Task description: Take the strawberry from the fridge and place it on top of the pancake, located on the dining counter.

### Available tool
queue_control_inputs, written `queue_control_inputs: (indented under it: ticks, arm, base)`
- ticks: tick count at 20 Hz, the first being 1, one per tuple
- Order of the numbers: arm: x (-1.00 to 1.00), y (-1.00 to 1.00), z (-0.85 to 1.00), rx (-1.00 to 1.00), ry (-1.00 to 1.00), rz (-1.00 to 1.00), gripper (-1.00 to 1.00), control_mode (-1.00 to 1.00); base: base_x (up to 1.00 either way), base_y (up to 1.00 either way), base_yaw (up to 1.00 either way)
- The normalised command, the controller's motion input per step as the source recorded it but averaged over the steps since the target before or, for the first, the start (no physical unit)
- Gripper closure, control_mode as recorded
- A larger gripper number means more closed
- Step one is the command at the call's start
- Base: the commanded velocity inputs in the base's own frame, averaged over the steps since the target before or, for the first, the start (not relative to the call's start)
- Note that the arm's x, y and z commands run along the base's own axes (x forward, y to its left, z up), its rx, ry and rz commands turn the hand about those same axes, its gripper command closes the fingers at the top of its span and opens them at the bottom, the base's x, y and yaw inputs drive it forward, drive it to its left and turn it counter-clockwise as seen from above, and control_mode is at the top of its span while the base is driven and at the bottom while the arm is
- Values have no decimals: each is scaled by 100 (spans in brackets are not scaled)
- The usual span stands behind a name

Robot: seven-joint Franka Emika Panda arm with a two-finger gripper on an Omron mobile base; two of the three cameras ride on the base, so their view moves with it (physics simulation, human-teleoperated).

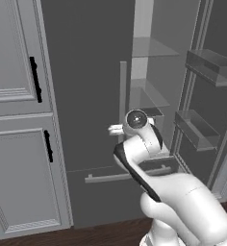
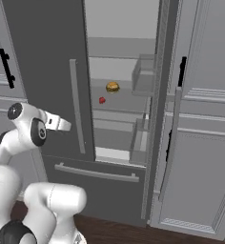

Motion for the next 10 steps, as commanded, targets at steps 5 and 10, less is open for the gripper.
queue_control_inputs:
  ticks: [5, 10]
  arm:
    - [36, -24, 31, 1, 1, 17, -100, -100]
    - [41, -11, 14, 3, 0, 15, -100, -100]
  base:
    - [0, 0, 0]
    - [0, 0, 0]
